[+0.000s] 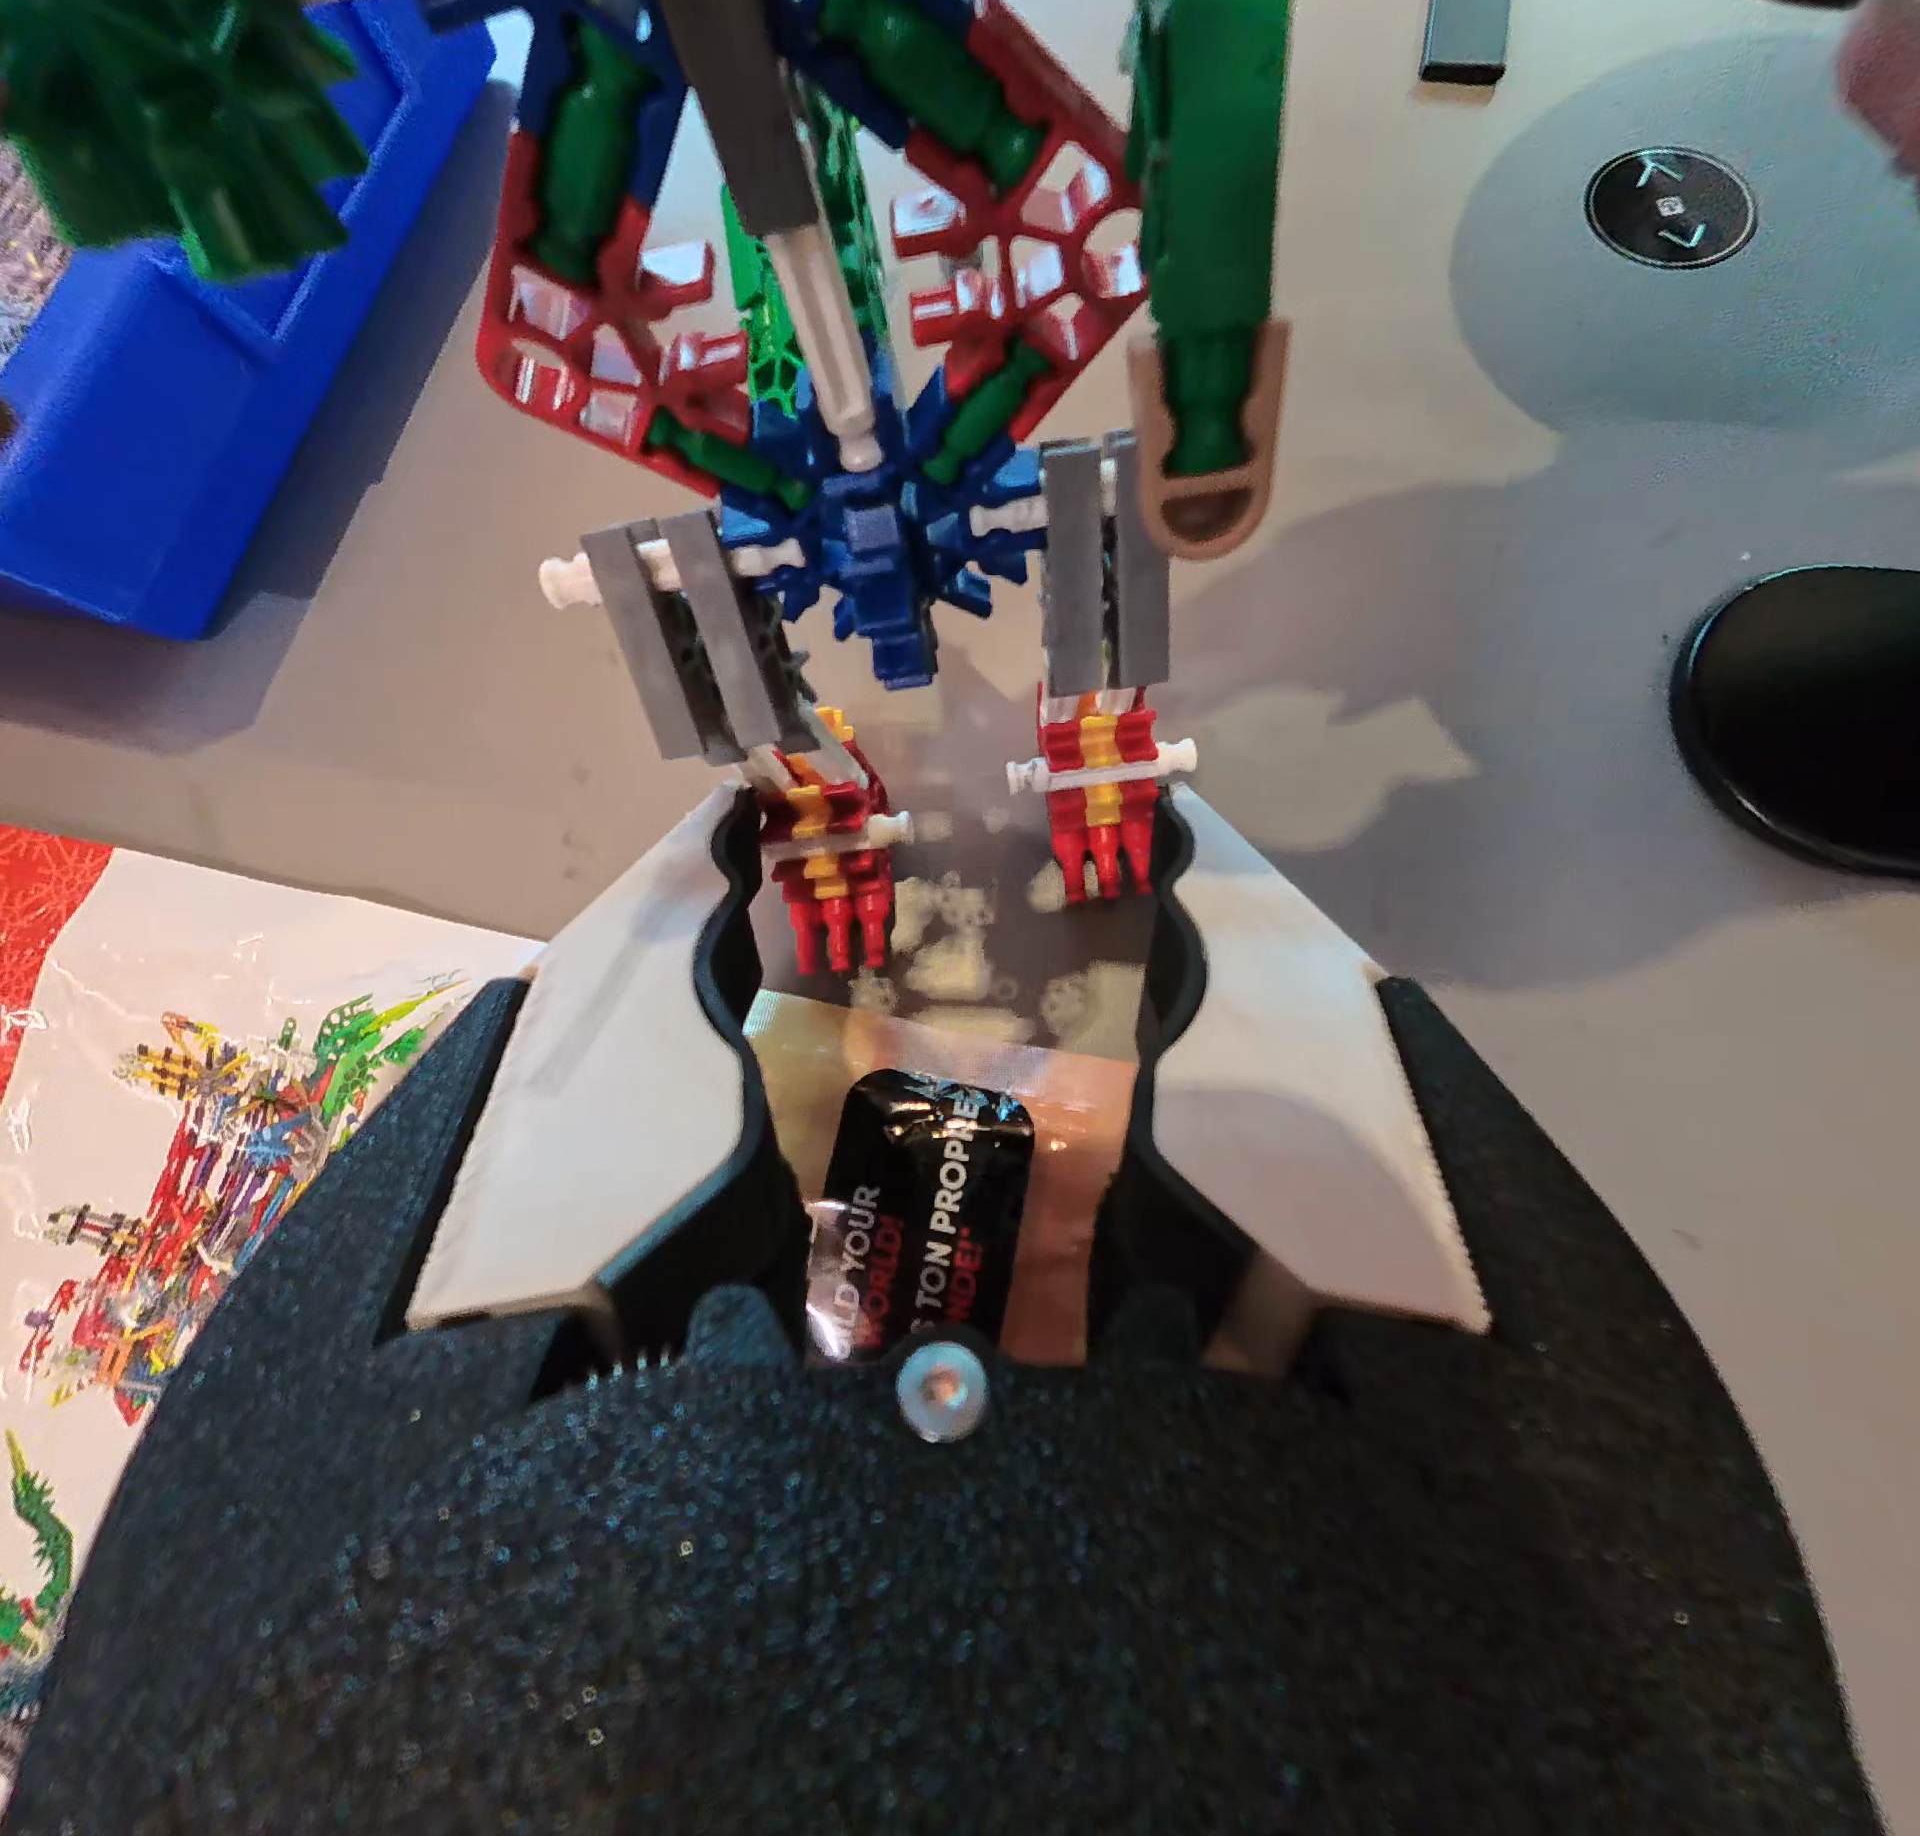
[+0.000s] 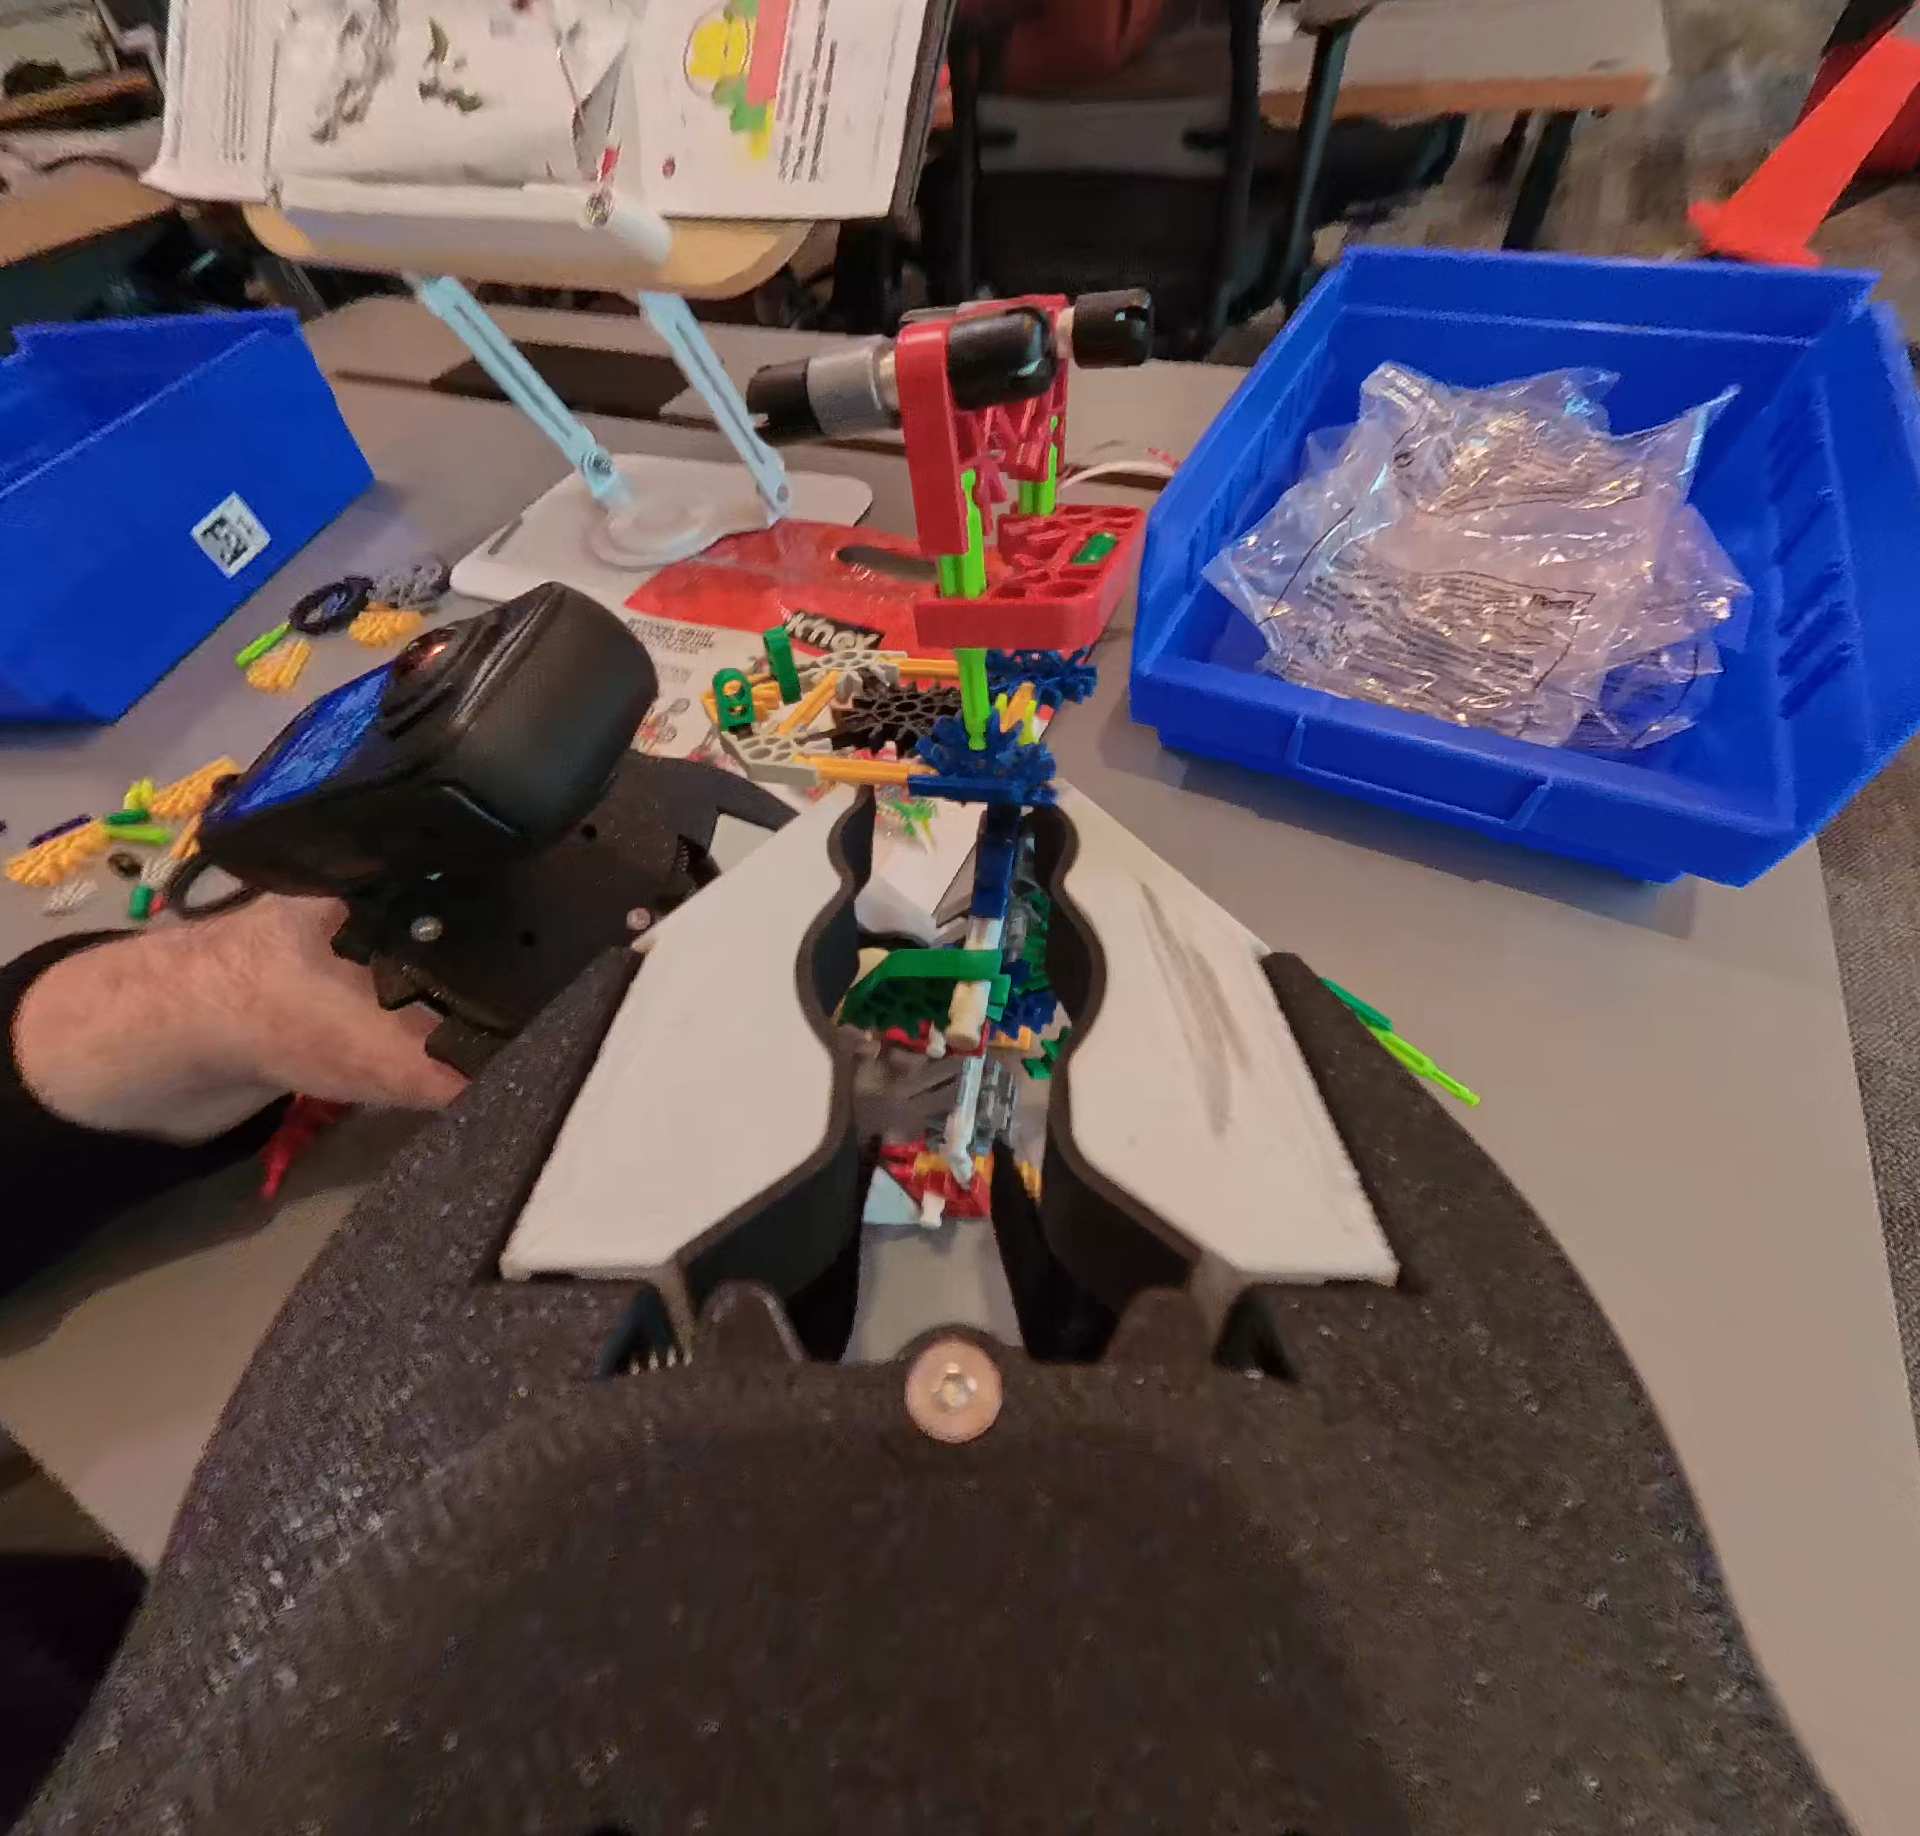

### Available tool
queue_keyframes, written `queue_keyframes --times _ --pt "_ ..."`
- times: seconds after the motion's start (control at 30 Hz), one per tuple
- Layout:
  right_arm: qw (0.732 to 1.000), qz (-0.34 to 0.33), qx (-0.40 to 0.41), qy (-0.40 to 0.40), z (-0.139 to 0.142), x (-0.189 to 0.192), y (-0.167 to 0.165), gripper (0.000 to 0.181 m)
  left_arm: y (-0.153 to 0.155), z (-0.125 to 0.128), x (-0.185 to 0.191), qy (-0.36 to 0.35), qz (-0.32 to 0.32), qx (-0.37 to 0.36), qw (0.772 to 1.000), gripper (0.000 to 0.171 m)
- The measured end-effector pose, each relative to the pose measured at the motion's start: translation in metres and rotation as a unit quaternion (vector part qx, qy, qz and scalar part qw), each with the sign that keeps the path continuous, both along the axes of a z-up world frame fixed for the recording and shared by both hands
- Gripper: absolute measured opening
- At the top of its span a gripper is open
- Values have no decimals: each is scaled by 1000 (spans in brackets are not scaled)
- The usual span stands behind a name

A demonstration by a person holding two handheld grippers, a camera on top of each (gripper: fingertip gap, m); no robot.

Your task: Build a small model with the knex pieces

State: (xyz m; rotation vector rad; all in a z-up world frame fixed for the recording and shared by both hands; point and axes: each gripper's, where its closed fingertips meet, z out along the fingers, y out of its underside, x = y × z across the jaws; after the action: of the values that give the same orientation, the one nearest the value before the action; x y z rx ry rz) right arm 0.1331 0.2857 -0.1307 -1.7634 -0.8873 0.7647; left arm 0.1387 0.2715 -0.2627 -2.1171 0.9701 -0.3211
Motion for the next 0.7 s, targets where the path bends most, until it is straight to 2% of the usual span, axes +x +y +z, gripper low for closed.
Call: queue_keyframes --times 0.3,0.4,0.5,0.7 --pt "988 101 -25 -117 -1 6 -6 37 0 0 2 0 -6 5 1000 71" --pt "984 124 -35 -123 -1 8 -7 38 0 -1 2 1 -5 5 1000 71" --pt "982 142 -48 -116 -1 10 -12 49 0 -1 3 1 -7 6 1000 71" --pt "978 164 -54 -117 -3 17 -12 56 1 0 4 4 -9 10 1000 71"
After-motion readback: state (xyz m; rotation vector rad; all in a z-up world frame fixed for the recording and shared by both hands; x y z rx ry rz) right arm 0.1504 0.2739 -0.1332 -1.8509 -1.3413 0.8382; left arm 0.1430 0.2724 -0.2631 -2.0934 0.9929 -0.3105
